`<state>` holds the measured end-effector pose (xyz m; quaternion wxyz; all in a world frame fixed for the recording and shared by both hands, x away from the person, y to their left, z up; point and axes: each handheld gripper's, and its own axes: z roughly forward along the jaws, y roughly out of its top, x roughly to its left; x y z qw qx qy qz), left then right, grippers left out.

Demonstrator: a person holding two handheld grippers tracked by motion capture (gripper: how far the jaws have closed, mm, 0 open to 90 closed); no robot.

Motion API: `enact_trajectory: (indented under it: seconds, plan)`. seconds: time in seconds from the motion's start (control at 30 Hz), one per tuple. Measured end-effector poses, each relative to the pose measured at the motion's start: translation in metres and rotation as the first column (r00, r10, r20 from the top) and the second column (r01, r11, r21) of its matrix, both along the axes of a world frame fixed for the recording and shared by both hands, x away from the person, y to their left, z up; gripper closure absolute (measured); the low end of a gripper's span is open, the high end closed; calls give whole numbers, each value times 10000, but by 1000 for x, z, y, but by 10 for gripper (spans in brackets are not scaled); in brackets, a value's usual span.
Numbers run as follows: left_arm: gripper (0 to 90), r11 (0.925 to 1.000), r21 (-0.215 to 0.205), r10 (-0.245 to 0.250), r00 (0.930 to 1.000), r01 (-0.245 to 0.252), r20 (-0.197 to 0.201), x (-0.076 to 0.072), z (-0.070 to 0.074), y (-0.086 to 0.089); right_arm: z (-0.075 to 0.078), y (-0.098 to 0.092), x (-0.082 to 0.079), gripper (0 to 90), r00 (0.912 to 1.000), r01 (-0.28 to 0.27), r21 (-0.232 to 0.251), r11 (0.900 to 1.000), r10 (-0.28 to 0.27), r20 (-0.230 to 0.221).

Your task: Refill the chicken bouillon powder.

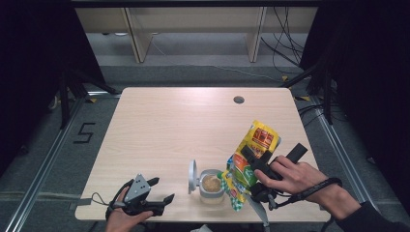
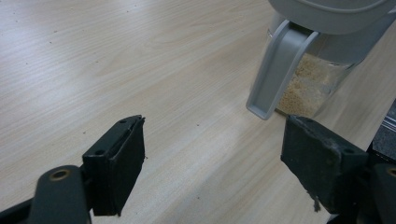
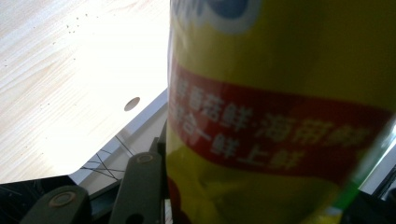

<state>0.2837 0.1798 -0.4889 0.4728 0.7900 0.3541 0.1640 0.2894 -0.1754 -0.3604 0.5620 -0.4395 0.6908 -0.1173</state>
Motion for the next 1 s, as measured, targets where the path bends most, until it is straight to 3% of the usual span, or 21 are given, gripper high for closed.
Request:
enact_trajectory:
  seconds: [0.8,1.0]
  plan:
    - [210,10000,-8,10,10000,-10,9,0,0,0,-2,-4,-1,610,10000,-20,151,9999,20,-34]
    - [210,10000,0,-14,10000,14,5,0,0,0,-4,-7,-1,611,9998,130,497,9987,-123,-137]
